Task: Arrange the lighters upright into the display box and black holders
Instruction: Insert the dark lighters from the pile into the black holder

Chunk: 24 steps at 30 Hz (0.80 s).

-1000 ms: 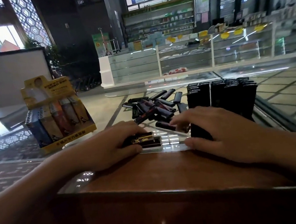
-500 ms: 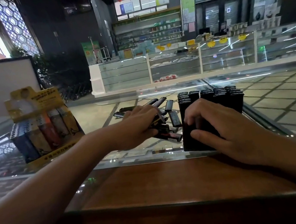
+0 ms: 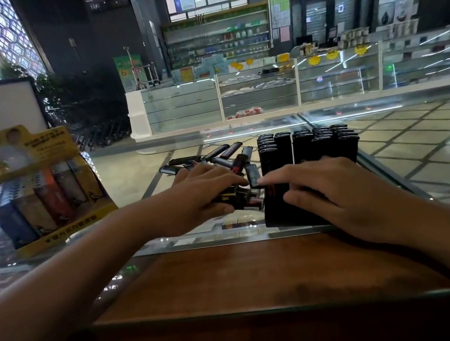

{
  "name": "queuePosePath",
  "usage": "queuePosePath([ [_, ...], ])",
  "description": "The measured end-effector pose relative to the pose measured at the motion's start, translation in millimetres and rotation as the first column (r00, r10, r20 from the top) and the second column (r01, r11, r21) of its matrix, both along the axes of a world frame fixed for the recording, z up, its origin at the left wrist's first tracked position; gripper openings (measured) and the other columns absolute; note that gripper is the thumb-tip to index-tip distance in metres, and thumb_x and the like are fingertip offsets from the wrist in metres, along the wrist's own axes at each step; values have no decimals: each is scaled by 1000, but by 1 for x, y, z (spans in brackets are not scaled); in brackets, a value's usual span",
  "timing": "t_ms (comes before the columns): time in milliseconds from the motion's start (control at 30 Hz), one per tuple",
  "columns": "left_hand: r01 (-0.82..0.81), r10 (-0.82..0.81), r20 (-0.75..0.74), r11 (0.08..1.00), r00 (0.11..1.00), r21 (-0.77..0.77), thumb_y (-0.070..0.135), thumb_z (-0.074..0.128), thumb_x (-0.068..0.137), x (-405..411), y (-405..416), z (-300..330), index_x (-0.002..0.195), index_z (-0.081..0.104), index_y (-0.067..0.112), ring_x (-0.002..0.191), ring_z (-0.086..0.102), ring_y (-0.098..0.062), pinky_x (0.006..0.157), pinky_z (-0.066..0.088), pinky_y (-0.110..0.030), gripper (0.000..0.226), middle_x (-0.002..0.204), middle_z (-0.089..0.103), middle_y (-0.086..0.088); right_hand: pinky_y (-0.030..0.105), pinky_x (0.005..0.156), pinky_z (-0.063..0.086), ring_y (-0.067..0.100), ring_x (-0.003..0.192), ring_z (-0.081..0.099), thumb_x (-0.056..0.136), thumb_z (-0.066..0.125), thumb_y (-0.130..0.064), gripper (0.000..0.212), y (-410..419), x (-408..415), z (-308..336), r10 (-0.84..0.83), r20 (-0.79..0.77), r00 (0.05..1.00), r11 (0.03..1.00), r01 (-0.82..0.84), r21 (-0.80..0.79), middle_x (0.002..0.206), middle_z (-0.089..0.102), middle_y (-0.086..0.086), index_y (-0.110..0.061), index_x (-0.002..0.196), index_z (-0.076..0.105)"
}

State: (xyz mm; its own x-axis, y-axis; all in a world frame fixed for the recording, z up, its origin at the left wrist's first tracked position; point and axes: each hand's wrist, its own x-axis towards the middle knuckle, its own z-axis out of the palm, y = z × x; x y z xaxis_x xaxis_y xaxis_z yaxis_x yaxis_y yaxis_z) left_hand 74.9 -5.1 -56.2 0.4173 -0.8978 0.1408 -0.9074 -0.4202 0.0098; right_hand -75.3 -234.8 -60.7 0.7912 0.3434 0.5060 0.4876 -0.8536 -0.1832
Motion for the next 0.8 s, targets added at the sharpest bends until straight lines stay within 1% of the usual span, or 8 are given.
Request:
queuePosePath([
  [133,-8,18,-105,996,994,94,38,58,97,5,-9,15,146,40,33,129,29,-11,107,30,-40,52,134,44,14,13,71,45,-6,87,61,99,45,-35,30,1,-2,2,-5,42,999,999,3,32,94,65,-27,-37,124,61],
  [267,16,13,-185,988,983,155,30,64,95,6,-17,28,132,52,26,112,44,-9,92,39,-29,39,118,53,10,12,55,39,1,59,57,99,47,-35,23,-1,-2,3,-50,47,998,999,49,22,61,51,-28,-35,112,66],
  [433,5,15,-144,991,989,137,29,66,94,1,-19,28,121,54,22,99,53,-8,81,40,-18,31,108,57,9,21,62,47,-1,70,62,98,38,-46,26,-1,2,-1,-45,-59,997,999,43,-32,78,65,-21,-38,101,63],
  [500,5,8,-122,994,993,106,28,67,93,-5,-17,29,118,52,25,88,53,1,75,37,-9,29,99,55,14,23,61,47,2,69,61,98,38,-46,26,-1,3,-1,-46,-51,998,999,45,-19,74,62,-21,-37,97,62],
  [567,8,-4,-66,998,998,66,30,66,93,-9,-15,27,114,52,27,83,50,7,78,33,-7,25,94,55,16,24,60,47,2,68,61,98,37,-48,28,-1,2,-1,-50,-39,998,999,50,-12,72,62,-21,-37,96,62],
  [700,12,-12,99,1000,995,0,31,64,94,-12,-10,16,119,54,26,96,52,-4,100,34,-35,28,105,61,13,20,53,40,1,62,58,99,37,-49,30,-1,2,0,-92,30,995,996,93,-14,64,58,-21,-38,106,63],
  [733,23,-20,129,1000,991,-19,28,65,93,-13,-9,13,124,54,24,102,54,-8,100,36,-35,33,111,62,10,17,52,35,1,61,58,101,39,-46,27,-1,1,1,-107,46,993,994,107,-2,62,55,-21,-39,110,64],
  [800,36,-29,129,998,991,-55,23,67,92,-16,-6,9,133,52,20,114,53,-11,99,34,-21,44,124,61,3,15,52,33,0,61,58,102,43,-42,25,-1,0,2,-116,64,991,993,114,39,61,55,-24,-37,114,65],
])
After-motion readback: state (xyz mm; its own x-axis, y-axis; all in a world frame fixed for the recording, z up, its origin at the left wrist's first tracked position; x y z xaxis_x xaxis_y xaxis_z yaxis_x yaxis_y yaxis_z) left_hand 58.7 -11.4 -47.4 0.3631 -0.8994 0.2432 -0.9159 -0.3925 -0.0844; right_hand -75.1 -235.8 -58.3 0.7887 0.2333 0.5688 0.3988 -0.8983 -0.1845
